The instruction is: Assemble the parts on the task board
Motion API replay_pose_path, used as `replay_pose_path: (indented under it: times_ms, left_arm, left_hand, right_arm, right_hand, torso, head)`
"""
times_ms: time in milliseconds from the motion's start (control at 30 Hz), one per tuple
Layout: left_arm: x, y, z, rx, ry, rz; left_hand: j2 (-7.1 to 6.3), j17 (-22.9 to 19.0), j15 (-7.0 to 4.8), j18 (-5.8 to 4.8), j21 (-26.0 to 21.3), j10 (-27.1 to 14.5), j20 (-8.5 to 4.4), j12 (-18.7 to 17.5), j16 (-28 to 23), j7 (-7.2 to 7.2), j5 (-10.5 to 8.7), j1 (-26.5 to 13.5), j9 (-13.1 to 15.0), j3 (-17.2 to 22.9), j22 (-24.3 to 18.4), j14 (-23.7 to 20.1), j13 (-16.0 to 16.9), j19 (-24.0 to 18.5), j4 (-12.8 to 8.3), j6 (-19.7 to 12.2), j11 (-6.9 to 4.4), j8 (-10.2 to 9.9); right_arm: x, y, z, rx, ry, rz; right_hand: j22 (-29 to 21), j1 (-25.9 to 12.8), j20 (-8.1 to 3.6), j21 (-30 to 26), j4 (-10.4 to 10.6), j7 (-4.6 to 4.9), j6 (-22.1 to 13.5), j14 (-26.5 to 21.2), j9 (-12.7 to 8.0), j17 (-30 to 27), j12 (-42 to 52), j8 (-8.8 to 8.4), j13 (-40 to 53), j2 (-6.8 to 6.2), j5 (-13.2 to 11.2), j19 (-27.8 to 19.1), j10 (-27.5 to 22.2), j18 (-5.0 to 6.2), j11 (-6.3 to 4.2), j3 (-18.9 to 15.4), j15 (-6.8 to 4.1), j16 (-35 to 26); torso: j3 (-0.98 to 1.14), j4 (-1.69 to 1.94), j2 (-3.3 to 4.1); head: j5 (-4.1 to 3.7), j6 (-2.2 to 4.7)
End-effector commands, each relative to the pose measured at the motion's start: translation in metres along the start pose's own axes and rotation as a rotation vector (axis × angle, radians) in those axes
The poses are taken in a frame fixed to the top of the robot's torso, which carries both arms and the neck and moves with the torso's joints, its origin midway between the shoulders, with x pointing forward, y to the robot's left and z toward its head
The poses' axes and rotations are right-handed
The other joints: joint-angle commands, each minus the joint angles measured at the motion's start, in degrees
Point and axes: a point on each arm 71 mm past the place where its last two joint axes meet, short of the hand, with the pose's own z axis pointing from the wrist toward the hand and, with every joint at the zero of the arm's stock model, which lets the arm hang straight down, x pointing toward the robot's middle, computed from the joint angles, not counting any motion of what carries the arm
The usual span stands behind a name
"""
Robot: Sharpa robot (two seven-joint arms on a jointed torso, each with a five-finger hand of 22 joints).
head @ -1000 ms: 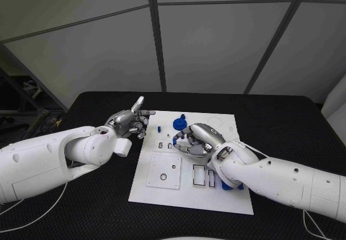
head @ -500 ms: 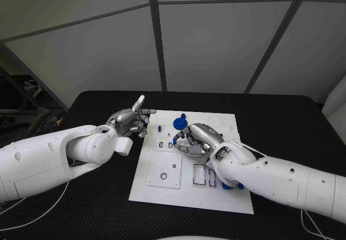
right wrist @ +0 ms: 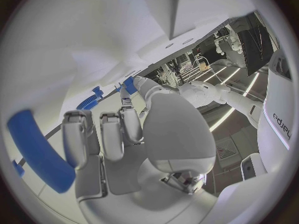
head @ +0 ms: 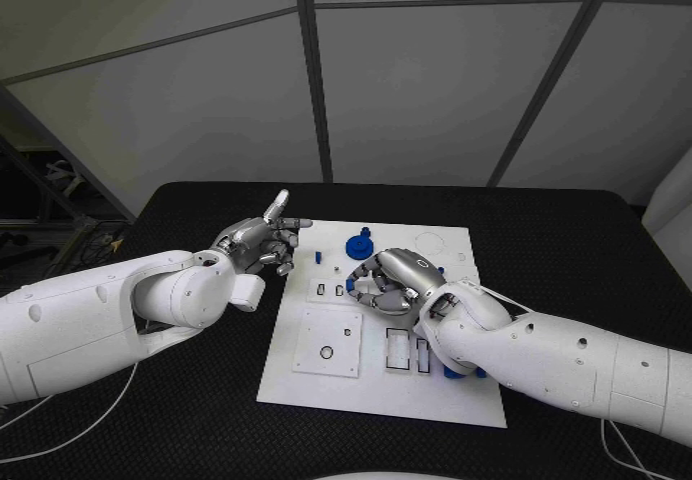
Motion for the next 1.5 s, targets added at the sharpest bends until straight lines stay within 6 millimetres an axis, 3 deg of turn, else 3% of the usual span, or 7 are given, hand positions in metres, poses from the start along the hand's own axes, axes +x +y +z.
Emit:
replay_pose_path:
  times_ms: [33, 1167, 1500]
  left_arm:
    - [0.0017, -0.0023, 0.0004, 0.019, 0.014, -0.004]
    - [0.0016, -0.0017, 0.0013, 0.012, 0.02, -0.005]
    - [0.0019, -0.0012, 0.0016, 0.004, 0.033, 0.012]
  left_hand:
    - [-0.06, 0.1, -0.03, 3.86, 0.0, -0.5, -0.05, -0.3, 0.1, 0.08, 0.07, 0.7, -0.1, 0.0, 0.1, -0.2, -0.1, 0.1, -0.5, -0.5, -0.05, 0.3]
    - [-0.16, 1.5, 0.0, 3.52, 0.9, -0.7, -0.01, -0.4, 1.1, 0.13, 0.06, 1.0, -0.2, -0.1, 1.6, 0.5, -0.3, 1.4, -0.8, -0.7, 0.0, 0.4]
    - [-0.18, 2.0, 0.02, 3.4, 1.3, -0.8, 0.0, -0.4, 1.5, 0.16, 0.04, 1.0, -0.3, -0.1, 2.2, 0.8, -0.4, 1.9, -0.8, -0.8, 0.02, 0.5]
  right_arm:
    - [0.0012, 0.0003, 0.0006, 0.016, 0.023, -0.024]
    - [0.0027, -0.0039, -0.0033, 0.07, 0.07, -0.06]
    - [0.0024, -0.0011, -0.0042, 0.06, 0.067, -0.056]
  right_hand:
    - [12.6, 0.5, -0.36, 0.1, -0.4, -1.19, 1.5, 5.1, 0.7, 10.0, -0.1, 0.28, 3.6, -0.14, 0.0, 3.6, 0.2, -0.6, -0.14, 0.1, -0.38, 0.2]
    - [12.5, 0.6, -0.38, 0.0, -0.6, -1.19, 1.5, 5.0, 0.8, 9.9, -0.2, 0.29, 3.6, -0.23, -0.5, 3.5, 0.1, -0.57, -0.14, 0.0, -0.39, 0.1]
    - [12.4, -0.2, -0.35, -0.1, -0.3, -1.12, 1.4, 5.0, 0.8, 9.7, -0.3, 0.14, 3.5, -0.35, -2.1, 3.4, 0.0, -0.53, -0.07, -0.6, -0.33, 0.0]
  torso:
    - [-0.01, 0.01, 0.02]
    - [0.0, 0.04, 0.0]
    - [-0.01, 0.02, 0.04]
  head:
    - [-0.02, -0.03]
    - [-0.23, -0.35]
    - [-0.22, -0.42]
